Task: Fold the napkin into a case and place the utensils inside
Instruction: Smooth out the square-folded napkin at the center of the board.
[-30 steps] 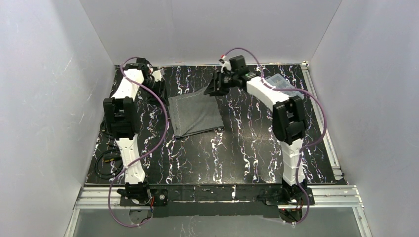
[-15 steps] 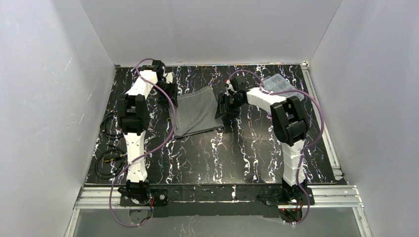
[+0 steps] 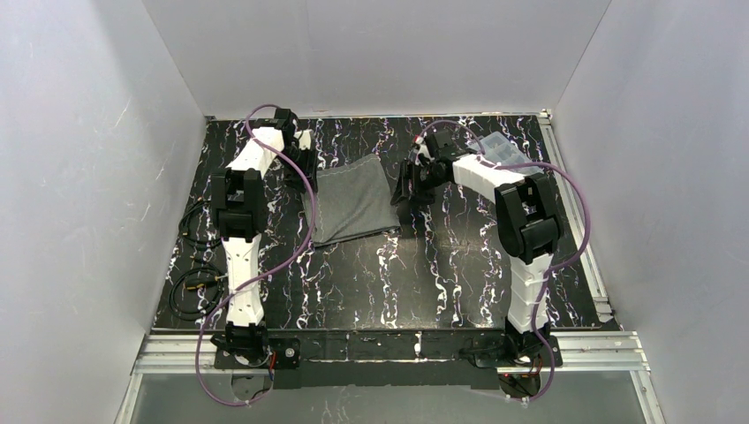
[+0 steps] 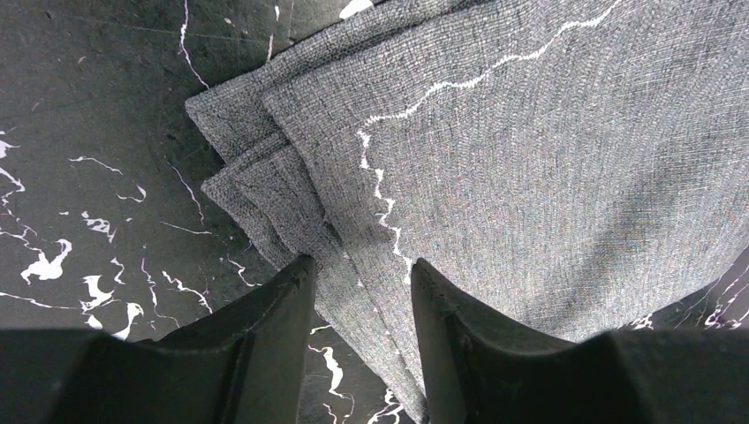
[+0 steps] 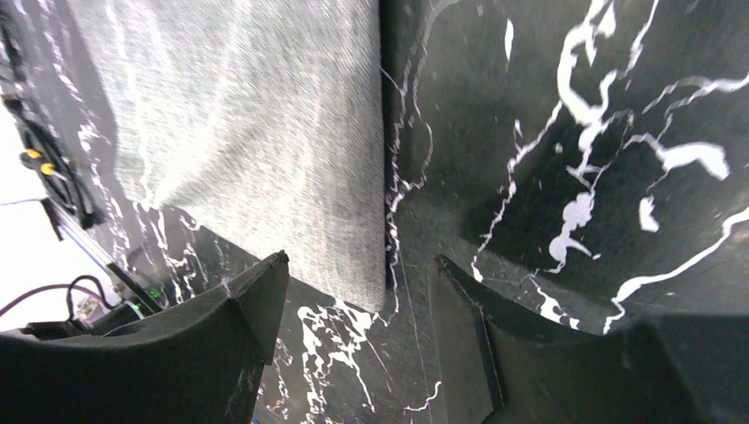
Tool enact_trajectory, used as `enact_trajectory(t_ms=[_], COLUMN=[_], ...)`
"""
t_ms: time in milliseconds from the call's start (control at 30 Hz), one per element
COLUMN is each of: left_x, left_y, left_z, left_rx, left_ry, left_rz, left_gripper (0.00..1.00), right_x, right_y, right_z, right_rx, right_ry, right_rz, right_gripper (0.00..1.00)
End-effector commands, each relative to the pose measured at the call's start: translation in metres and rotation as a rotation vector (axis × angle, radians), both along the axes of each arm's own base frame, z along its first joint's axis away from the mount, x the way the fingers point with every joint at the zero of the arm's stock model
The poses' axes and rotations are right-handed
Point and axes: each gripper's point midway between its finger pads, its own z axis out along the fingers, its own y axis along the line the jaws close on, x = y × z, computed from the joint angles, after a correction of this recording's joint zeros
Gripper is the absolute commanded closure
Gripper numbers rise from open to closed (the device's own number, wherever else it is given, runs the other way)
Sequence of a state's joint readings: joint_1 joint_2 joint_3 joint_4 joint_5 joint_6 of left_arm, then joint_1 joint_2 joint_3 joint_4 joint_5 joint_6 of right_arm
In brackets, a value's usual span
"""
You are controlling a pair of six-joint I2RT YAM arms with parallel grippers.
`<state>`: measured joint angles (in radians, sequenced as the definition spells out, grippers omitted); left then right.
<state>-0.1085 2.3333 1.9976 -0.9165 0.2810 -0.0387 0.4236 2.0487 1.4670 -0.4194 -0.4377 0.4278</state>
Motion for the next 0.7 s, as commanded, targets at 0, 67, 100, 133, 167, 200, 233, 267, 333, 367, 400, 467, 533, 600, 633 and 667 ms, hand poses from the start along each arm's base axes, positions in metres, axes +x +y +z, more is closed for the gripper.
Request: enact_trajectory(t_ms=[0, 67, 100, 133, 167, 200, 233, 267, 333, 367, 400, 467, 533, 600, 633, 667], left_x=[0.013, 0.015, 0.016, 0.016, 0.016, 0.016, 0.015, 0.014, 0.014, 0.015, 0.016, 0.017, 0.020, 0.022, 0.024, 0.024], left_y=[-0.008, -0.005, -0.005, -0.005, -0.006, -0.006, -0.008, -0.009, -0.011, -0.011, -0.012, -0.013, -0.012, -0.011, -0.009, -0.008], left_z=[0.020, 0.017, 0.016, 0.016, 0.017, 0.021, 0.024, 0.032, 0.037, 0.038, 0.038, 0.033, 0.027, 0.021, 0.018, 0.016], left_rx=[-0.033, -0.018, -0.014, -0.013, -0.018, -0.024, -0.033, -0.044, -0.054, -0.057, -0.061, -0.061, -0.056, -0.044, -0.037, -0.030], left_ry=[-0.058, -0.056, -0.055, -0.055, -0.056, -0.062, -0.064, -0.075, -0.096, -0.103, -0.104, -0.093, -0.079, -0.070, -0.068, -0.066], left_rz=[0.000, 0.008, 0.011, 0.013, 0.014, 0.012, 0.011, 0.009, 0.008, 0.007, 0.007, 0.007, 0.017, 0.030, 0.036, 0.041], left_gripper=[0.56, 0.56, 0.56, 0.57, 0.57, 0.59, 0.61, 0.63, 0.66, 0.66, 0.66, 0.66, 0.66, 0.66, 0.66, 0.66], right_x=[0.023, 0.023, 0.022, 0.021, 0.020, 0.019, 0.018, 0.016, 0.015, 0.015, 0.014, 0.015, 0.014, 0.012, 0.011, 0.009], right_y=[0.011, 0.013, 0.014, 0.015, 0.015, 0.015, 0.015, 0.015, 0.016, 0.017, 0.018, 0.019, 0.021, 0.023, 0.023, 0.023], right_z=[0.034, 0.034, 0.034, 0.034, 0.033, 0.032, 0.030, 0.029, 0.028, 0.027, 0.026, 0.026, 0.026, 0.027, 0.027, 0.027], right_rx=[0.089, 0.101, 0.104, 0.105, 0.105, 0.103, 0.099, 0.097, 0.098, 0.100, 0.100, 0.099, 0.097, 0.093, 0.090, 0.089], right_ry=[-0.075, -0.074, -0.074, -0.073, -0.073, -0.072, -0.069, -0.066, -0.064, -0.066, -0.066, -0.067, -0.070, -0.074, -0.073, -0.072], right_rz=[0.006, 0.000, -0.003, -0.002, -0.002, -0.002, -0.002, 0.001, 0.002, 0.001, 0.001, -0.002, -0.001, 0.004, 0.009, 0.011], right_gripper=[0.33, 0.34, 0.34, 0.34, 0.34, 0.35, 0.35, 0.36, 0.36, 0.36, 0.37, 0.37, 0.37, 0.37, 0.37, 0.37])
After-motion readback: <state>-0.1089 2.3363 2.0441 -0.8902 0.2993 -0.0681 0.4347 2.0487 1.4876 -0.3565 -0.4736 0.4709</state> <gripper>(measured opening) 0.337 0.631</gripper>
